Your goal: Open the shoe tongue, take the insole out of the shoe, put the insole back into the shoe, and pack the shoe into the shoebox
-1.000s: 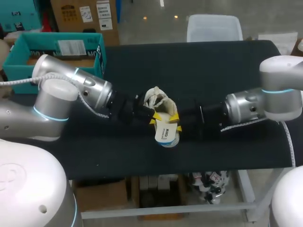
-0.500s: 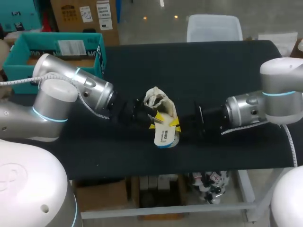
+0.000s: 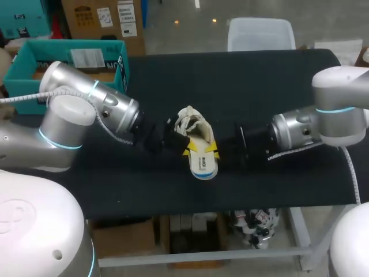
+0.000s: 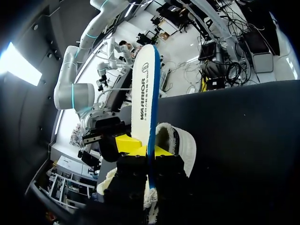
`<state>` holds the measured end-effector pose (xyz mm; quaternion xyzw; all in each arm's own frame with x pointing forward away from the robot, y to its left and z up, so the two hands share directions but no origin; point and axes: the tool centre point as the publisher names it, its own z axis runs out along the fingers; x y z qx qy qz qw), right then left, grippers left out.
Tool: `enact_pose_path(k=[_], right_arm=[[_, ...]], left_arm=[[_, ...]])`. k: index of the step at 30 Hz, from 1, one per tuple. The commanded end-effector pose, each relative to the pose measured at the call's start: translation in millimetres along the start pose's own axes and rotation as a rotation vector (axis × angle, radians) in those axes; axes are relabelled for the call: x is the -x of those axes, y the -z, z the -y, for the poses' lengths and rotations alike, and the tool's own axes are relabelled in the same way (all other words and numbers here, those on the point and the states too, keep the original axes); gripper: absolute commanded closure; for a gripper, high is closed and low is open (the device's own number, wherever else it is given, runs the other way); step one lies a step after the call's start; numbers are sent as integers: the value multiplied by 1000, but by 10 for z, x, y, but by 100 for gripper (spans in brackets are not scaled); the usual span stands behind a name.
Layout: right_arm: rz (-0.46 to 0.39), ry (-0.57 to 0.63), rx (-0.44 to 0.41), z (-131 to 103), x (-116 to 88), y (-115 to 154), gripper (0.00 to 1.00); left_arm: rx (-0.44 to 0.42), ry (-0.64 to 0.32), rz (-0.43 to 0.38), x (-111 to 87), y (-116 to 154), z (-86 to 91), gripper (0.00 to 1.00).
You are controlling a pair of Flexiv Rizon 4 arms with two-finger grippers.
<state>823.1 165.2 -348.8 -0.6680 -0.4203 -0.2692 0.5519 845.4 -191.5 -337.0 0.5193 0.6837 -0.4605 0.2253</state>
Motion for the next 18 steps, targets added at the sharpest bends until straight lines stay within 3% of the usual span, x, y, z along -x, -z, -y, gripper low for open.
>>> enact_pose_path(k=[1, 7, 14, 15, 17, 18], right_arm=[[10, -8, -21, -153, -38, -55, 100], [9, -23, -25, -250, -25, -63, 100], [-2, -28, -9, -228, -5, -40, 99], [-3, -27, -7, -204, -7, -30, 82], [-7, -22, 1, -139, -12, -5, 60], [-7, -21, 5, -112, -11, 4, 58]], left_arm=[[-2, 13, -1, 18, -60, -117, 100], [15, 38, -2, 18, -63, -256, 100], [12, 46, 0, -5, -71, -264, 100], [10, 48, 1, -10, -71, -261, 100], [9, 51, 5, -19, -69, -253, 100], [9, 52, 6, -21, -66, -251, 100]])
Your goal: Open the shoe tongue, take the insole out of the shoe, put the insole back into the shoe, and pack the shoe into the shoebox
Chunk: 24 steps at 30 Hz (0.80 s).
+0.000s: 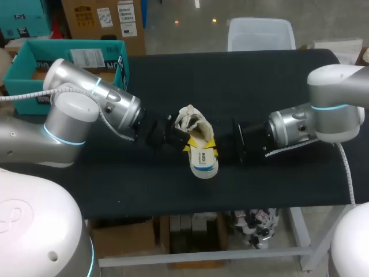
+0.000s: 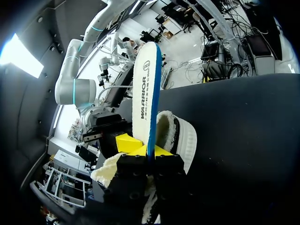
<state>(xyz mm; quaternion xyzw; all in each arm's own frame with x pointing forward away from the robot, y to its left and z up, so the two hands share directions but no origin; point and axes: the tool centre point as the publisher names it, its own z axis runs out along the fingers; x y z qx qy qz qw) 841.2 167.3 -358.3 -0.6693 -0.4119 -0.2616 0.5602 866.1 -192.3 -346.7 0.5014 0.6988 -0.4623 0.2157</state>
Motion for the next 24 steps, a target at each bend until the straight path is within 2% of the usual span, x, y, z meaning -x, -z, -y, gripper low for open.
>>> enact_pose_path(k=[1, 8, 10, 12, 18, 20, 22, 24], right_arm=[[-5, 8, 21, 124, 8, 39, 58], [-14, 23, 40, 269, 20, 73, 59], [-14, 25, 40, 277, 22, 58, 71], [-11, 28, 33, 274, 23, 40, 100], [-7, 31, 17, 230, 29, -7, 100], [-7, 34, 13, 228, 26, -15, 100], [-7, 36, 12, 228, 25, -15, 100], [-5, 38, 13, 229, 21, -12, 100]], left_arm=[[-1, 3, 9, -26, -44, -21, 100], [3, 4, 22, -25, -10, 28, 100], [3, 3, 29, -20, -7, 43, 100], [3, 2, 30, -18, -8, 58, 100], [7, -6, 19, -10, 12, 147, 100], [3, -16, 18, -9, 47, 199, 55], [1, -33, 20, -5, 78, 257, 55], [-2, -47, 18, -1, 99, 309, 73]])
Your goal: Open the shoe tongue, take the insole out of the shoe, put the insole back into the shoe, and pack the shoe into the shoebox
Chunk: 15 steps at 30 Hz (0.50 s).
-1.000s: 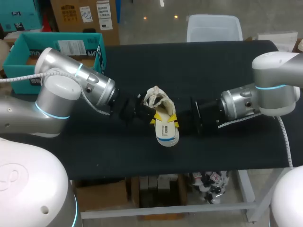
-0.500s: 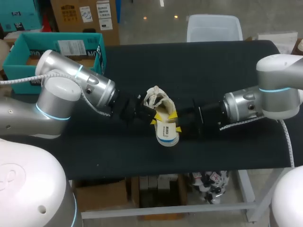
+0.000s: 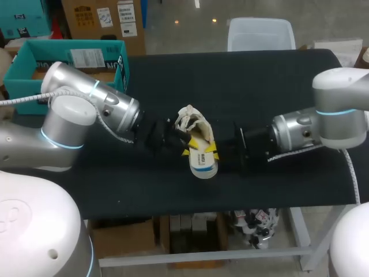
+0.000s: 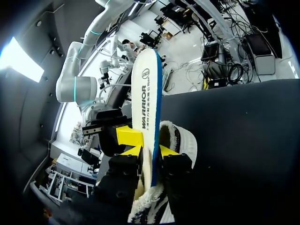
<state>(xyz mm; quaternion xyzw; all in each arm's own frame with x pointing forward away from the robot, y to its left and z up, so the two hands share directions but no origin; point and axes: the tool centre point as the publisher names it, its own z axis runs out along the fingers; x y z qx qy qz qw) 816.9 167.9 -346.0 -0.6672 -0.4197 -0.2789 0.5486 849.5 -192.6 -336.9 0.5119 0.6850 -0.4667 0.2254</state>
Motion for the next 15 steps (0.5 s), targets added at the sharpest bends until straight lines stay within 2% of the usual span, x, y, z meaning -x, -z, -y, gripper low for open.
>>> enact_pose_path(k=[1, 2, 6, 15], right_arm=[[1, 1, -10, -42, -4, -6, 100], [1, 1, -9, -41, -5, -5, 100], [4, 1, -9, -67, -4, -4, 100], [5, -16, -22, -279, -19, -26, 100]], left_arm=[[12, -17, 2, -4, 81, 140, 91], [8, -21, 2, -3, 81, 159, 100], [10, -29, -5, -3, 42, 149, 100], [24, 3, -17, -10, -16, -92, 100]])
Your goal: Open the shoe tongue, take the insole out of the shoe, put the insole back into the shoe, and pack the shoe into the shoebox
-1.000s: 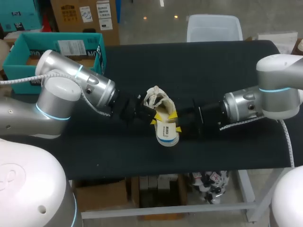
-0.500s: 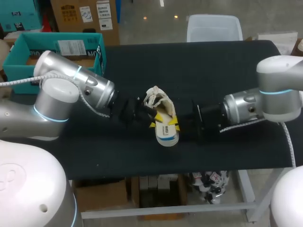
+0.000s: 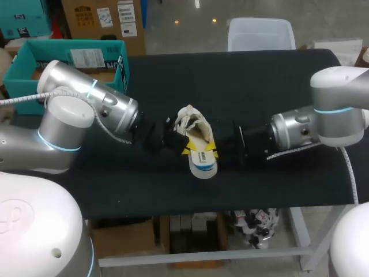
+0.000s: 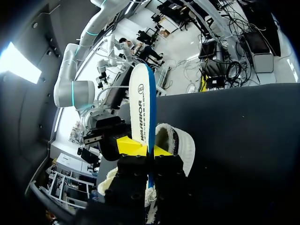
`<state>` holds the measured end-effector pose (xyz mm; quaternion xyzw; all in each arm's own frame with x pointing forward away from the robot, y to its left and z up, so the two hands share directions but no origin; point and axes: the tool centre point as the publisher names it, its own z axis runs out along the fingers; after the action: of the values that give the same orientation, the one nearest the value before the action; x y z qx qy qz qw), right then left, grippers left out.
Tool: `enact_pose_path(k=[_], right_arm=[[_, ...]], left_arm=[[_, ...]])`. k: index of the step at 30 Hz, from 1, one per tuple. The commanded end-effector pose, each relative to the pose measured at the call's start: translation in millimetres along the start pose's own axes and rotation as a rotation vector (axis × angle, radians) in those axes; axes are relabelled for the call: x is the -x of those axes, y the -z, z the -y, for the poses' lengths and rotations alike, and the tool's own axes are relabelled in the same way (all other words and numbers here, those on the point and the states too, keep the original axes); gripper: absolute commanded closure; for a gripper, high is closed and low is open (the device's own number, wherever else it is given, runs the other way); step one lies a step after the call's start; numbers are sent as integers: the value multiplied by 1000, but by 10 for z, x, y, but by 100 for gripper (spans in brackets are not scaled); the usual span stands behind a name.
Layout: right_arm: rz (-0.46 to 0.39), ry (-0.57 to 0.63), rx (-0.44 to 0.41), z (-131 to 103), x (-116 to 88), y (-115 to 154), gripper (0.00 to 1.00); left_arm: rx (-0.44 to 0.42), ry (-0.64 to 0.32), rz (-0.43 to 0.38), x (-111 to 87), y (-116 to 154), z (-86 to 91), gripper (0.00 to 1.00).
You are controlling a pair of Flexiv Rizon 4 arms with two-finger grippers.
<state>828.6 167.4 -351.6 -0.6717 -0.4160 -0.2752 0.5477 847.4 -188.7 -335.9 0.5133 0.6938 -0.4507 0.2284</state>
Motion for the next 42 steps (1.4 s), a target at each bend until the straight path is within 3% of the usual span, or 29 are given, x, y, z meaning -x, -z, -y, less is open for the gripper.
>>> enact_pose_path(k=[1, 10, 11, 12, 14, 23, 25, 28, 32, 33, 34, 35, 37, 38, 41, 42], right_arm=[[1, -5, -29, -169, -21, -29, 100], [3, -12, -30, -203, -53, -34, 100], [2, -11, -27, -182, -55, -28, 90], [0, -9, -22, -158, -57, -18, 71], [-2, -4, -17, -102, -58, -2, 64], [-10, 8, 13, 114, -10, 59, 69], [-13, 9, 15, 131, -3, 66, 75], [-16, 14, 11, 144, -3, 54, 100], [-13, 19, -4, 127, -1, 20, 100], [-13, 19, -6, 122, -1, 14, 100], [-12, 20, -8, 118, 0, 11, 100], [-11, 20, -9, 115, 0, 9, 100], [-10, 21, -11, 111, 0, 8, 100], [-10, 21, -12, 110, 0, 7, 100], [-8, 22, -15, 96, -1, 4, 100], [-7, 22, -15, 89, -1, 3, 100]], left_arm=[[-6, 11, 0, 12, -55, -138, 100], [1, 40, 2, -1, -58, -261, 100], [0, 40, 3, -6, -56, -254, 100], [0, 39, 4, -8, -53, -246, 100], [-1, 38, 7, -11, -47, -232, 100], [3, 33, 16, -14, -18, -162, 100], [5, 32, 19, -11, -15, -152, 100], [6, 31, 20, -8, -24, -134, 100], [8, 35, 13, -6, -31, -101, 100], [9, 27, 4, -7, -25, -71, 63], [8, 18, 1, -5, -18, -39, 53], [4, 11, 2, -3, -6, -7, 52], [2, -7, 1, 4, 12, 57, 62], [-5, -12, 4, 8, 22, 84, 81], [-9, -23, 4, 11, 28, 132, 100], [-9, -28, 2, 11, 23, 137, 100]])
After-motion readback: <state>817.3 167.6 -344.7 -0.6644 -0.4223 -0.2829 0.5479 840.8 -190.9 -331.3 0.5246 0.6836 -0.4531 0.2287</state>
